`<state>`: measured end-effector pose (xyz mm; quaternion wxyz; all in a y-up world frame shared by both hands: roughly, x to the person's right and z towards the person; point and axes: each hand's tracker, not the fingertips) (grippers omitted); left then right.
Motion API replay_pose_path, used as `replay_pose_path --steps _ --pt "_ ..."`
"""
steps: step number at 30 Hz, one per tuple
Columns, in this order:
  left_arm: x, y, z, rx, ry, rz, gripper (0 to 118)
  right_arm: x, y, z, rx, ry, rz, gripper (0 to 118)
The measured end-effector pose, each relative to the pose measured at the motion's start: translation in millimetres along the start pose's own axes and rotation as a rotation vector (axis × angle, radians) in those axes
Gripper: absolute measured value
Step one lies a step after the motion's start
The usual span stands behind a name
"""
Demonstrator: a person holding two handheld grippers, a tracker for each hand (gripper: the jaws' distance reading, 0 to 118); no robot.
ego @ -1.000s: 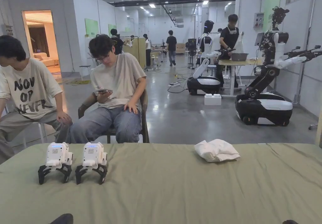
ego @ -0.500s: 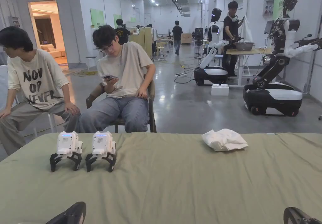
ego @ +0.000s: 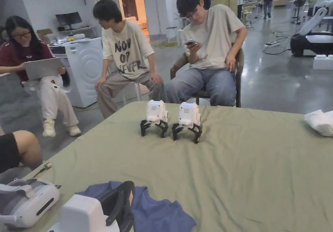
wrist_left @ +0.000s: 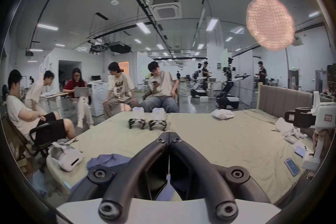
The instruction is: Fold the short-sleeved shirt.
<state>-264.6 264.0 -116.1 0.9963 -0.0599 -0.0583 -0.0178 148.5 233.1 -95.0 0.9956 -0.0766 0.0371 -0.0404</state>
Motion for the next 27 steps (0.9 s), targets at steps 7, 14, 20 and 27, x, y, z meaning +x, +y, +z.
replay_pose_path --steps 7,14,20,27 --pt "-49.3 -22.8 -8.3 -0.089 0.104 0.053 28 -26.9 -9.9 -35.7 -0.046 0.098 -0.027 1" --pt "-107.0 -111.4 -126.8 -0.455 -0.124 0.268 104 -27.7 -29.0 -39.5 -0.145 0.101 0.03 1" --pt "-128.3 -188.0 -233.1 -0.689 0.035 0.127 102 -7.3 -43.0 -34.4 -0.239 0.042 0.047 1" --pt "-132.2 -227.8 -267.5 -0.782 0.082 0.108 65 19.1 -59.8 -25.7 -0.333 -0.068 0.025 1"
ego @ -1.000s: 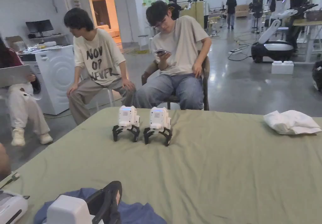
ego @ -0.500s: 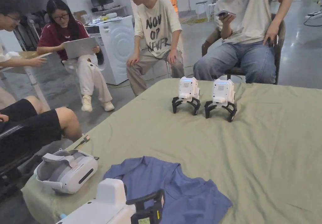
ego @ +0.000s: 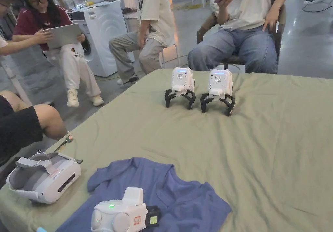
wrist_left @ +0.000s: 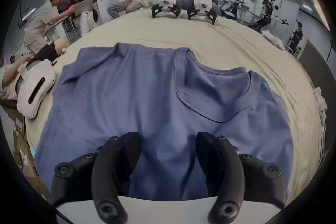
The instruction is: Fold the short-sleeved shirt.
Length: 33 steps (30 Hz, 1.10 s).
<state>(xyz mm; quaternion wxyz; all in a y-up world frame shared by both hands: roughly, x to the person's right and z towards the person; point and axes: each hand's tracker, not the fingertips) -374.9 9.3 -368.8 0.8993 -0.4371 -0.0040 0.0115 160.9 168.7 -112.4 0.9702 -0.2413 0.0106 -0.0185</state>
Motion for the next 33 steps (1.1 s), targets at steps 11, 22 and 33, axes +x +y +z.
replay_pose_path --steps 11,22,33 --pt "11.8 54.7 46.0 0.117 -0.002 0.085 0 30.0 -13.7 36.1 0.013 -0.019 -0.054 1" --pt "198.1 97.5 121.8 0.319 -0.509 -0.115 0 55.4 -24.2 93.6 0.085 -0.117 -0.138 1" --pt "486.0 -46.6 157.7 0.12 -1.08 -0.375 0 86.2 -55.6 146.1 0.101 -0.266 -0.251 1"
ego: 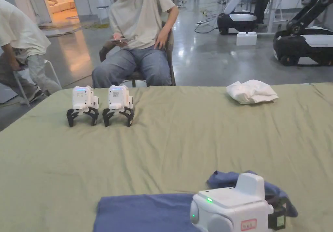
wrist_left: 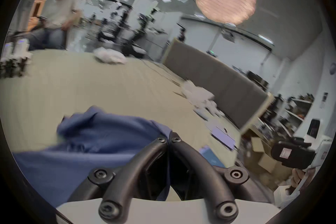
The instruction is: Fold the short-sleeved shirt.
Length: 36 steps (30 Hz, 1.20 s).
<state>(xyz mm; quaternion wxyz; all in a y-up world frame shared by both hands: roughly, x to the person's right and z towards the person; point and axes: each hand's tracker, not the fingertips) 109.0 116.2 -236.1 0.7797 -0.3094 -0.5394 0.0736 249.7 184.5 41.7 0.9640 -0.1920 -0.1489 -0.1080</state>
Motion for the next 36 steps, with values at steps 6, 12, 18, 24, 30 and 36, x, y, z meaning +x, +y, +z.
replay_pose_path --steps 6,12,18,24,30,36 --pt "66.2 -84.2 -42.2 -0.194 -0.132 -0.057 0 21.1 -18.1 11.8 -0.028 -0.091 0.032 1" --pt "41.8 -91.1 -24.4 -0.17 -0.128 0.092 73 21.3 -19.2 8.0 -0.027 -0.069 0.011 1" --pt "12.6 -15.8 117.1 0.045 0.175 -0.146 78 12.2 2.7 -7.2 0.06 -0.025 0.092 1" --pt "27.0 18.5 258.4 0.305 0.584 -0.355 77 5.0 25.1 -14.0 0.109 0.05 0.074 1" --pt "49.4 -4.9 323.1 0.464 0.86 -0.384 37 -14.4 33.9 -17.1 0.137 0.084 0.127 1" --pt "57.8 -31.5 348.0 0.489 0.931 -0.333 0 -34.4 35.1 -8.9 0.181 0.092 0.214 1"
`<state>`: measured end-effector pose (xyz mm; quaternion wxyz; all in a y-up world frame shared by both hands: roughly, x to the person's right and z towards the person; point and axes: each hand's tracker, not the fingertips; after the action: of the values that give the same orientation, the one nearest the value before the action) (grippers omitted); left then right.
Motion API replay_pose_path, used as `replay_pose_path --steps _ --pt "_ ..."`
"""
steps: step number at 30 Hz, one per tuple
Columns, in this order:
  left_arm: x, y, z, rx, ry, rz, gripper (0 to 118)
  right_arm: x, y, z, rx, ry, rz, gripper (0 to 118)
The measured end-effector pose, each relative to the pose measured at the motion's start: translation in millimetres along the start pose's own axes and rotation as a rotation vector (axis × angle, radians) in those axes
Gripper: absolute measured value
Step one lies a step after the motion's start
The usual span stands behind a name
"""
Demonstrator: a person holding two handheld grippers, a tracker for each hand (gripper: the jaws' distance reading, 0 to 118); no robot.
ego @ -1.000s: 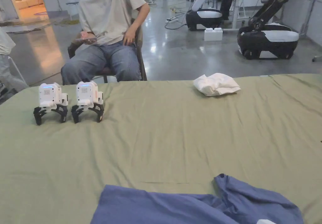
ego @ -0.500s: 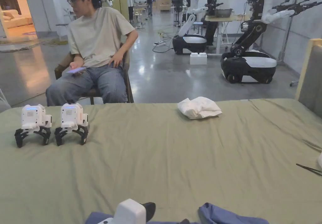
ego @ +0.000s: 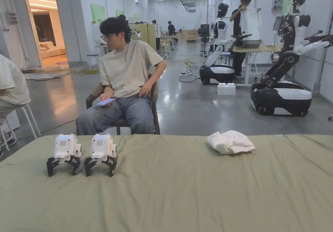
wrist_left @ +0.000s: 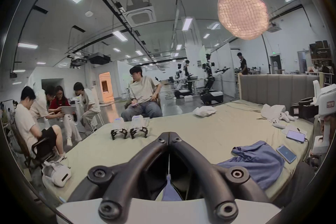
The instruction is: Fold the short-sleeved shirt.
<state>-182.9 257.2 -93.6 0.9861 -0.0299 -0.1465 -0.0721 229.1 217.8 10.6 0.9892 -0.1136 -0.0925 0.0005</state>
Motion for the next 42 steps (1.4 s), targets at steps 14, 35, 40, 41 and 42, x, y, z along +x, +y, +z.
replay_pose_path --steps 14,35,40,41,42 --pt "-20.0 -9.7 -14.9 -0.055 -0.029 0.161 0 -5.1 -2.5 -1.6 -0.02 0.01 -0.009 1" --pt "3.8 -182.1 -327.8 -0.777 -0.134 0.275 69 48.5 -64.4 4.2 -0.254 -0.142 -0.129 1" --pt "18.8 -207.6 -347.9 -0.869 -0.112 0.203 44 56.3 -76.0 -2.1 -0.319 -0.158 -0.138 1" --pt "20.8 -211.3 -349.2 -0.873 -0.109 0.196 35 56.3 -77.5 -3.9 -0.329 -0.155 -0.132 1" --pt "22.1 -213.0 -348.6 -0.861 -0.109 0.191 30 56.0 -78.5 -6.0 -0.336 -0.153 -0.127 1"
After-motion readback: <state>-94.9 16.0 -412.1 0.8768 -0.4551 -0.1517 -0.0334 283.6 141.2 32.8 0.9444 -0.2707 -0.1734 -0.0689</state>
